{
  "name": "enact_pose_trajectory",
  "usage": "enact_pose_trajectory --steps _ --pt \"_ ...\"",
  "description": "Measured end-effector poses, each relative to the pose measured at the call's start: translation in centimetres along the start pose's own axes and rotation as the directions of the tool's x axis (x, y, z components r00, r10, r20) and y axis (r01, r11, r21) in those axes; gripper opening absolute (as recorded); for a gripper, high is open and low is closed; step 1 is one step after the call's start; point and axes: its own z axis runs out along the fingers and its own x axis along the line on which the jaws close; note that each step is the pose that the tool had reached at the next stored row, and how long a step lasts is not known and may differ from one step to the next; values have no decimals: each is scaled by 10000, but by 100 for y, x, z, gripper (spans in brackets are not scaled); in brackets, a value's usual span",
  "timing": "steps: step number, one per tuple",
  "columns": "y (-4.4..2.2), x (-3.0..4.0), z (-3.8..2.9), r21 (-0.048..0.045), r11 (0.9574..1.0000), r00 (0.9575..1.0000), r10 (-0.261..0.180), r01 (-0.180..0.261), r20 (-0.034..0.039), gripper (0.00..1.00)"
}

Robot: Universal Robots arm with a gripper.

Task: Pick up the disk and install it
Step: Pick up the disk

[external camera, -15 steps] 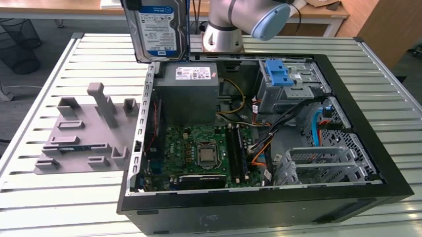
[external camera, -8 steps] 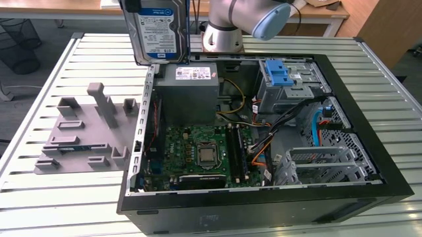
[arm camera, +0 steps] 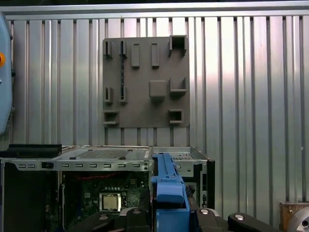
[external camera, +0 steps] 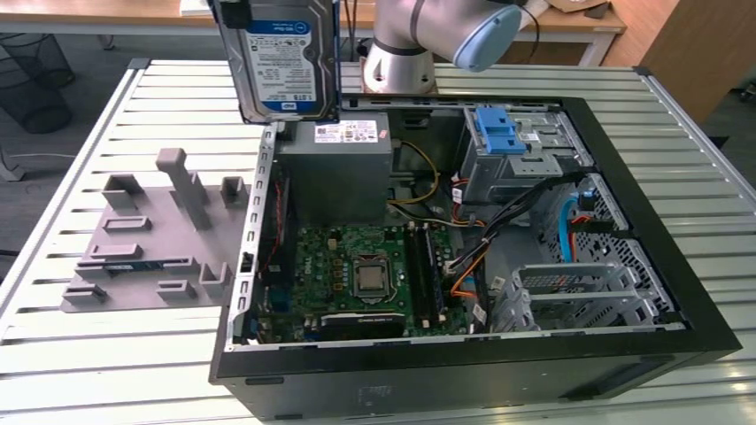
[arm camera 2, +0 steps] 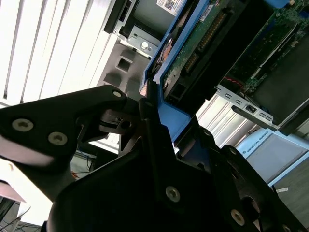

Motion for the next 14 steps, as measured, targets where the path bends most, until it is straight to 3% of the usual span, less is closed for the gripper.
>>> enact_pose_trajectory --steps 14 --pt "-152 -3 -1 -1 10000 10000 0 0 -1 36"
